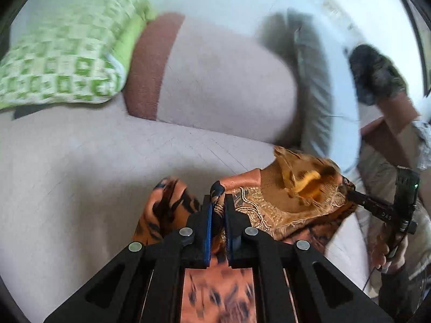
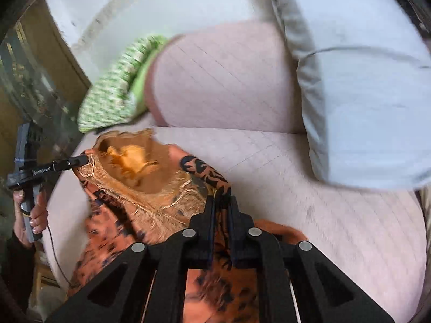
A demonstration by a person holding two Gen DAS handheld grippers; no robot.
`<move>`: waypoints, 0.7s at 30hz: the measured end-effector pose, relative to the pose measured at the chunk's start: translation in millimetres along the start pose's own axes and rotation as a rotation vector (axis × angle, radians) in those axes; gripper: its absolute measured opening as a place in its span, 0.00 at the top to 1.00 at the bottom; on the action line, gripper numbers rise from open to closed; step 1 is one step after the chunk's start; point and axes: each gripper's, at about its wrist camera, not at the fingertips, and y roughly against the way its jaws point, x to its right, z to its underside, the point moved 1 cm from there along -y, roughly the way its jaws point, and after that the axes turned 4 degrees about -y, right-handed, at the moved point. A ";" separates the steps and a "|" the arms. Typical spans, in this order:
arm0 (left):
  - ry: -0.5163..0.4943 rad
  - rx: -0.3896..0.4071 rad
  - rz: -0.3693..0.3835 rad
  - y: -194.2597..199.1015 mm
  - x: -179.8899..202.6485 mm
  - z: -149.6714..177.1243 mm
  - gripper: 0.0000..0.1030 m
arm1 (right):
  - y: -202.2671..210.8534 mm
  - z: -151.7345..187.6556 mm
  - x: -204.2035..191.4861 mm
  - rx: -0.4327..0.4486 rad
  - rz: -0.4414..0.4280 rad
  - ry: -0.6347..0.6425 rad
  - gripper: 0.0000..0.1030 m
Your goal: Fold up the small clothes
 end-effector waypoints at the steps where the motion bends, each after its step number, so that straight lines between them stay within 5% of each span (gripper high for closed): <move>1: -0.005 0.015 0.010 16.6 3.9 13.5 0.94 | 19.7 11.9 -4.5 0.019 -0.011 0.003 0.92; 5: -0.011 0.038 0.036 75.4 23.4 102.7 0.94 | 70.1 66.2 -22.4 0.071 -0.025 -0.016 0.92; 9: 0.081 -0.012 0.020 81.9 15.4 181.1 0.94 | 89.2 147.0 -32.2 0.033 -0.011 -0.102 0.92; 14: 0.167 -0.057 -0.014 75.0 9.8 230.8 0.94 | 78.8 210.3 -46.9 -0.032 0.048 -0.141 0.92; 17: 0.173 -0.017 0.000 101.5 25.5 249.6 0.94 | 91.4 228.8 -58.9 -0.021 0.095 -0.115 0.92; 21: 0.114 -0.157 -0.077 85.8 37.7 282.0 0.93 | 98.3 258.5 -57.3 -0.041 0.155 -0.104 0.92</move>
